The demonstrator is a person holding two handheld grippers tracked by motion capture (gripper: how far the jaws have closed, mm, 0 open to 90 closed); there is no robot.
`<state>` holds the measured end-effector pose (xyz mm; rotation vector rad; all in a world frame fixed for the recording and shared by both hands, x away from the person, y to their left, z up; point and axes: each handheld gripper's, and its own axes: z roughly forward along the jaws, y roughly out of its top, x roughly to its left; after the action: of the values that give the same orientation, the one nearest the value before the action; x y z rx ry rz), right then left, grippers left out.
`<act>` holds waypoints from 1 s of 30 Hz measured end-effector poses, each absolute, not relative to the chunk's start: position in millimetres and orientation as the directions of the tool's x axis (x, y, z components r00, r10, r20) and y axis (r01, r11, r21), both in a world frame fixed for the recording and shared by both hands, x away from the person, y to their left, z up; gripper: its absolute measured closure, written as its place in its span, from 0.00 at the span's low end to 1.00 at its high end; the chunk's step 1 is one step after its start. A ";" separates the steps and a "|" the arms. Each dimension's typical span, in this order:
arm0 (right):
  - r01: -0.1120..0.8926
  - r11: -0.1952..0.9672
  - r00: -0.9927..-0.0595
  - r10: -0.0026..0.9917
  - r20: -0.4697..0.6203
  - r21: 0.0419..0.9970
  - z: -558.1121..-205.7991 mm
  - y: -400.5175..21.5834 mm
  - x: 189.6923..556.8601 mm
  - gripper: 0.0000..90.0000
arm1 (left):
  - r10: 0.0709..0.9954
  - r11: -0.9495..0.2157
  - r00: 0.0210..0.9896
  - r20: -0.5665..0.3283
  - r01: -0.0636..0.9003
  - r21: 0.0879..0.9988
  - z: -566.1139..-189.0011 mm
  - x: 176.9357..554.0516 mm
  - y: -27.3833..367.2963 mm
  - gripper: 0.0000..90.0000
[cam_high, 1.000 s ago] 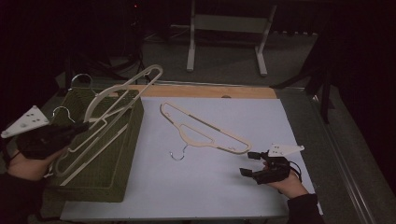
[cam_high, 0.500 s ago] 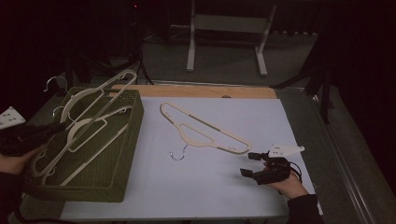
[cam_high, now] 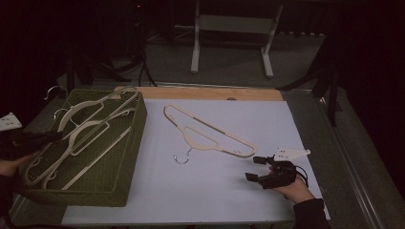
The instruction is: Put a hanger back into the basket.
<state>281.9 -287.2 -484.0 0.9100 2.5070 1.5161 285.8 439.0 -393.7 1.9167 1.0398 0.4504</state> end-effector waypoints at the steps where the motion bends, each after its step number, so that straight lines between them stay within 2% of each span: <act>1: 0.447 0.336 -0.822 0.519 0.233 0.829 -484.2 -287.1 282.0 0.23 | 0.798 -0.260 0.595 -0.099 0.487 0.833 -394.8 285.9 440.3 0.98; 9: 0.450 0.337 -0.823 0.517 0.237 0.827 -484.9 -286.8 281.9 0.23 | 0.768 -0.279 0.623 -0.148 0.533 0.799 -403.5 292.9 448.7 0.97; 17: 0.454 0.340 -0.822 0.516 0.241 0.823 -486.0 -286.2 282.3 0.23 | 0.763 -0.340 0.633 -0.131 0.565 0.752 -410.0 303.3 439.1 0.97; 21: 0.459 0.337 -0.820 0.516 0.246 0.822 -486.3 -287.1 282.0 0.23 | 0.782 -0.337 0.610 -0.126 0.585 0.737 -417.3 306.5 435.9 0.97; 26: 0.456 0.336 -0.822 0.513 0.246 0.824 -486.0 -287.1 281.8 0.23 | 0.825 -0.342 0.559 -0.077 0.604 0.719 -418.1 306.8 430.4 0.96; 29: 0.455 0.336 -0.822 0.514 0.244 0.825 -486.0 -287.4 281.7 0.23 | 0.854 -0.269 0.494 -0.164 0.689 0.673 -422.0 311.1 430.2 0.95; 30: 0.455 0.336 -0.822 0.515 0.244 0.825 -485.8 -287.7 281.7 0.23 | 0.863 -0.261 0.476 -0.166 0.704 0.661 -423.5 311.8 430.0 0.95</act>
<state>281.7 -287.7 -485.8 0.9150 2.5178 1.5225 311.8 430.0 -423.5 2.0377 1.2932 0.2978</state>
